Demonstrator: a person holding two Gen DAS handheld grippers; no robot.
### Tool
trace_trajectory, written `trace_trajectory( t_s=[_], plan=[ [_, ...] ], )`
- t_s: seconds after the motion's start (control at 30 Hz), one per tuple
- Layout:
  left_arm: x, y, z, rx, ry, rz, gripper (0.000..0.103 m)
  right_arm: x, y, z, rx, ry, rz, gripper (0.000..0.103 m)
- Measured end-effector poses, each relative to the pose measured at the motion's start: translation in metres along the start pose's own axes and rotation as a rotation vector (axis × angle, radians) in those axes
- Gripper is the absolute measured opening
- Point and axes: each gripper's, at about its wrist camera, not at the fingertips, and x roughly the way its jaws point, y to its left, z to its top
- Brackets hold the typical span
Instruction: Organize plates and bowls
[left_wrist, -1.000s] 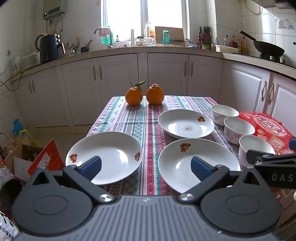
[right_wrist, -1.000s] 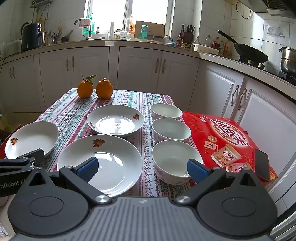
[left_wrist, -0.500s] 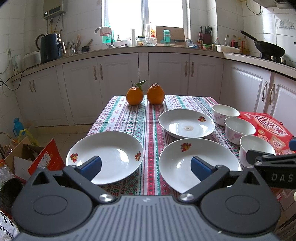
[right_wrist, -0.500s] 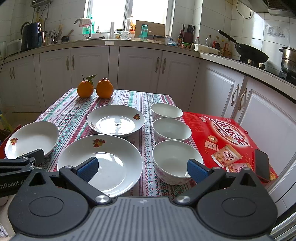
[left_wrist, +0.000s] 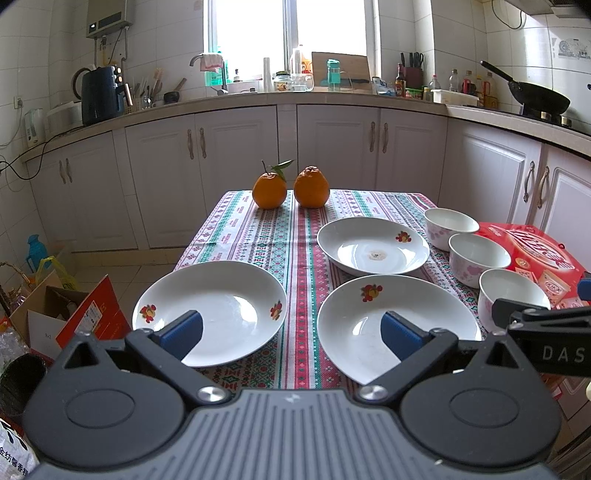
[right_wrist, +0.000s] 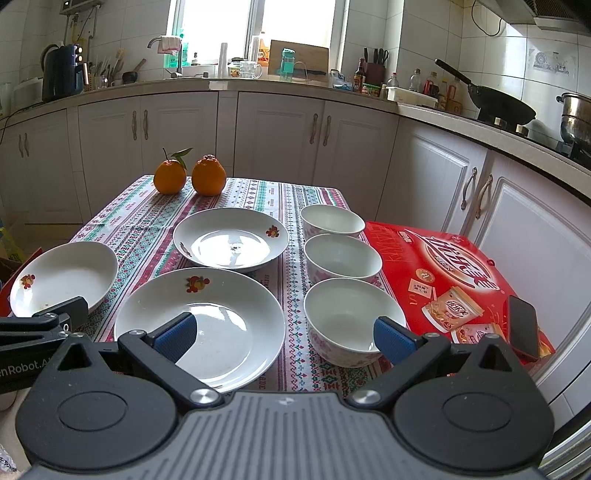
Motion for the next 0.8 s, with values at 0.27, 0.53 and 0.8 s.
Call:
trace_trajectory(
  t_s=[0.27, 0.53, 0.8],
  plan=[
    [0.0001, 0.0, -0.0002, 0.0, 0.0, 0.0, 0.102, 0.0007, 0.0004, -0.0007, 0.001, 0.0, 0.0, 0.103],
    [0.0005, -0.0001, -0.0005, 0.0, -0.001, 0.0, 0.102, 0.001, 0.0, -0.0006, 0.004, 0.004, 0.002, 0.103],
    [0.0006, 0.0, -0.0004, 0.0, 0.0, 0.0, 0.102, 0.0013, -0.0001, -0.0004, 0.005, 0.006, 0.002, 0.103]
  ],
)
